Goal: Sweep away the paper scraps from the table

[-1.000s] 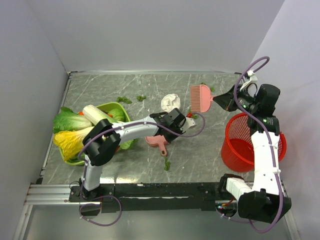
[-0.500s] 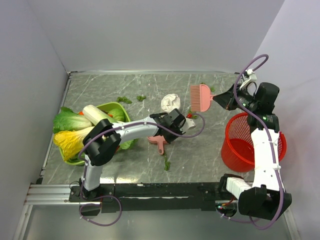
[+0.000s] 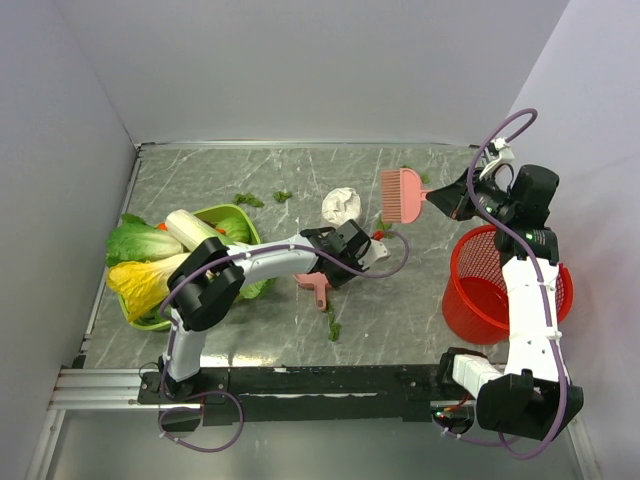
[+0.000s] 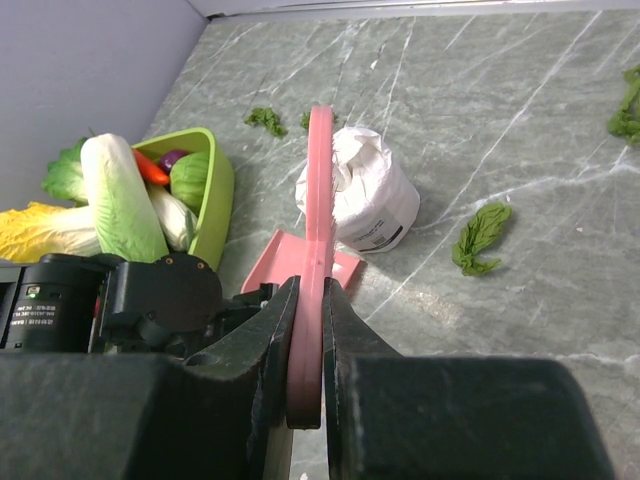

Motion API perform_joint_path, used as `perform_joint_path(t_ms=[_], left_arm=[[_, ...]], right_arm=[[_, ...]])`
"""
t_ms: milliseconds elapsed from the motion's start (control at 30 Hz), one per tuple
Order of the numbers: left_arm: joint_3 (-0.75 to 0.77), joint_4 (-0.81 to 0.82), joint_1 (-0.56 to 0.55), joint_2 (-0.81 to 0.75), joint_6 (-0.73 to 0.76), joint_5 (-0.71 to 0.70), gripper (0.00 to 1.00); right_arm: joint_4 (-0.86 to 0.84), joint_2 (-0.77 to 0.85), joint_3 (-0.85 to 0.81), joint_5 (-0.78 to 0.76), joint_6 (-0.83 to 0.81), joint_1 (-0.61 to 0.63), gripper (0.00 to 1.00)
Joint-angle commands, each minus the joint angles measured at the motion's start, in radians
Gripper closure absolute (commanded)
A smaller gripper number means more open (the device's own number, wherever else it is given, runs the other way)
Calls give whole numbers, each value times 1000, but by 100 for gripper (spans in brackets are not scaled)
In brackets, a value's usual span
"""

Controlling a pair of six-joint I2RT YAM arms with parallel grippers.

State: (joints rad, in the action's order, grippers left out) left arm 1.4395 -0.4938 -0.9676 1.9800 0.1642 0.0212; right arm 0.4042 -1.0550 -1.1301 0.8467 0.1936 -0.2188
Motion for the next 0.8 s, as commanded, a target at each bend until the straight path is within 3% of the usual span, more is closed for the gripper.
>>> perform_joint_path(t_ms=[0,200,333,767], left_arm=[[-4,-5,-2,8,9,20,76],[-10,-9,-2,14,38,17,80],[-13,-52,-2,8,113,100,90],[-2,-117,-3,-24,557,206,95]], right_arm=[[-47,23,-37,8,3,-8,100],[-48,24,-30,8,6,-11,100],[-44,30,-31,9,1,-13,100],[-50,27,-26,18,7,-14,100]])
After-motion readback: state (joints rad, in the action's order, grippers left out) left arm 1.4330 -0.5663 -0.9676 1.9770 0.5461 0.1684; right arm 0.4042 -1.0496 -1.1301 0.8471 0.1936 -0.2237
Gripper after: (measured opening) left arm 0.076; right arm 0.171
